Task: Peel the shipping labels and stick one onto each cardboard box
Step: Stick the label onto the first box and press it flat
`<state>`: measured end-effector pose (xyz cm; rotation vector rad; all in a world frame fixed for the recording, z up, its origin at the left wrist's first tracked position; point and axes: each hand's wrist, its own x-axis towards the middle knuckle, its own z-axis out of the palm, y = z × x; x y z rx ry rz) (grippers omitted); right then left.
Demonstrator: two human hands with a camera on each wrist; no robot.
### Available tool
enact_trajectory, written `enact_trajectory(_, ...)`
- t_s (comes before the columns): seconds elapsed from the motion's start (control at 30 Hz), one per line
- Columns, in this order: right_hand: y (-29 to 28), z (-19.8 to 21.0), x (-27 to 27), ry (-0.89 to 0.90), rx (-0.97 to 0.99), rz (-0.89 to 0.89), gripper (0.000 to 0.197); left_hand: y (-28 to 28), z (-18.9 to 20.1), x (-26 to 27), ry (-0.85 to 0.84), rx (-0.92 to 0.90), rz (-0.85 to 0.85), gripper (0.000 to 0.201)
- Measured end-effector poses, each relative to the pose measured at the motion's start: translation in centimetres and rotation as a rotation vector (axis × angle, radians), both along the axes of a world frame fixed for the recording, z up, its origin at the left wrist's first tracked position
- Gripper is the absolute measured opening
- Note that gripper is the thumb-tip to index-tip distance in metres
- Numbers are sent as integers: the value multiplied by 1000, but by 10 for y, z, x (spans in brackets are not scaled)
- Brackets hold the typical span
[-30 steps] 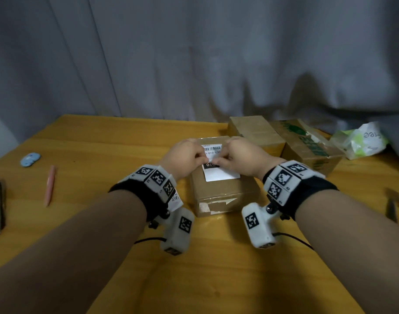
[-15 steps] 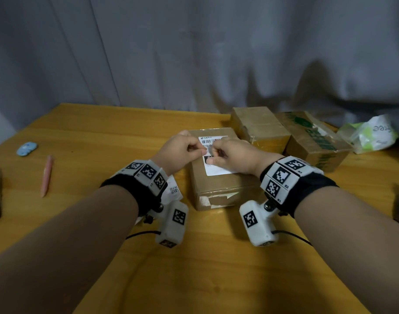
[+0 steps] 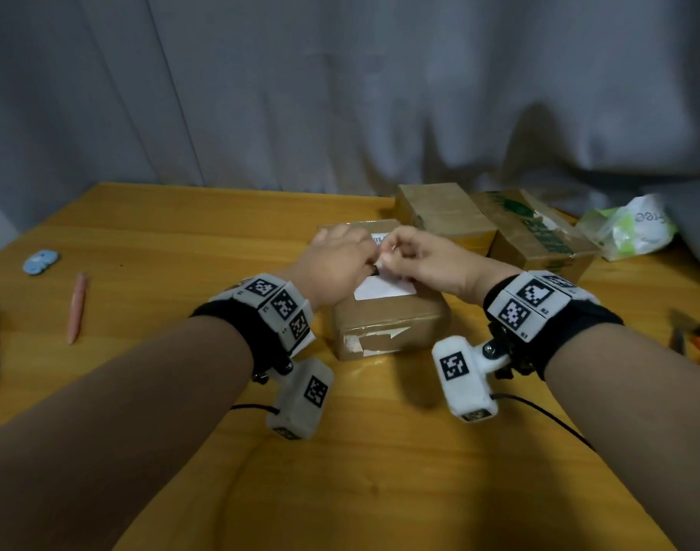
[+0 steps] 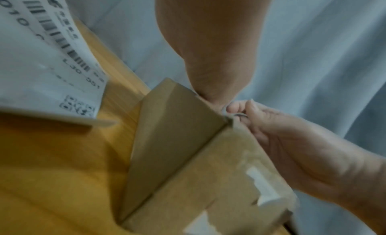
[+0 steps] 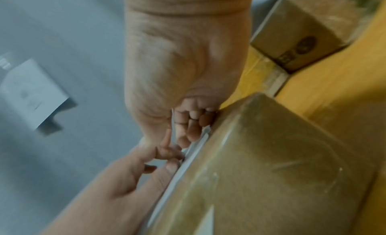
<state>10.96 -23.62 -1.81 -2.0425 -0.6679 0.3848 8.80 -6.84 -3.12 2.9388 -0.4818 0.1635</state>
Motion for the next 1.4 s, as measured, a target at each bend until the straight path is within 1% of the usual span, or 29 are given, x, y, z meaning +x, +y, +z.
enact_trajectory(0.03, -3, -1, 1, 25, 92, -75, 4, -3, 0, 1, 64, -37, -49, 30)
enact_trajectory(0.07, -4, -2, 2, 25, 135, -139, 7, -6, -1, 1, 139, -69, -85, 35)
enact_trajectory(0.17, -3, -5, 6, 52, 205, -239, 17, -6, -2, -3, 289, -53, -171, 47)
enact_trajectory(0.3, -2, -8, 8, 85, 263, -262, 22, -5, 3, -16, 387, -62, -305, 46)
enact_trajectory(0.37, -2, -8, 7, 90, 266, -262, 22, -7, 7, -20, 415, -25, -362, 45)
enact_trajectory(0.43, -1, -8, 6, 74, 248, -266, 23, -5, 12, -19, 435, -6, -376, 45)
enact_trajectory(0.53, -1, -7, 5, 56, 206, -286, 25, 3, 15, -11, 402, -23, -264, 47)
enact_trajectory(0.6, -1, -7, 4, 52, 196, -294, 26, 6, 15, -8, 368, -3, -189, 50)
enact_trajectory(0.63, -1, -7, 4, 52, 195, -297, 26, 4, 14, -9, 361, 10, -180, 50)
enact_trajectory(0.7, 0, -7, 2, 60, 201, -307, 26, -1, 8, -14, 352, 26, -217, 50)
enact_trajectory(0.77, 3, -7, 2, 62, 197, -315, 27, -4, 3, -18, 363, 14, -274, 49)
enact_trajectory(0.83, 5, -6, 2, 62, 164, -325, 27, -1, 0, -15, 370, -12, -287, 49)
enact_trajectory(1.03, 12, -1, 9, 62, 70, -354, 23, 0, -2, 10, 331, 11, -233, 51)
enact_trajectory(1.17, 17, 6, 15, 49, -58, -344, 17, 2, -3, 23, 297, 33, -193, 61)
enact_trajectory(1.3, 23, 12, 21, 87, -178, -335, 28, 3, -4, 32, 274, 107, -143, 69)
enact_trajectory(1.4, 25, 14, 27, 127, -234, -349, 32, 5, -3, 40, 275, 156, -112, 69)
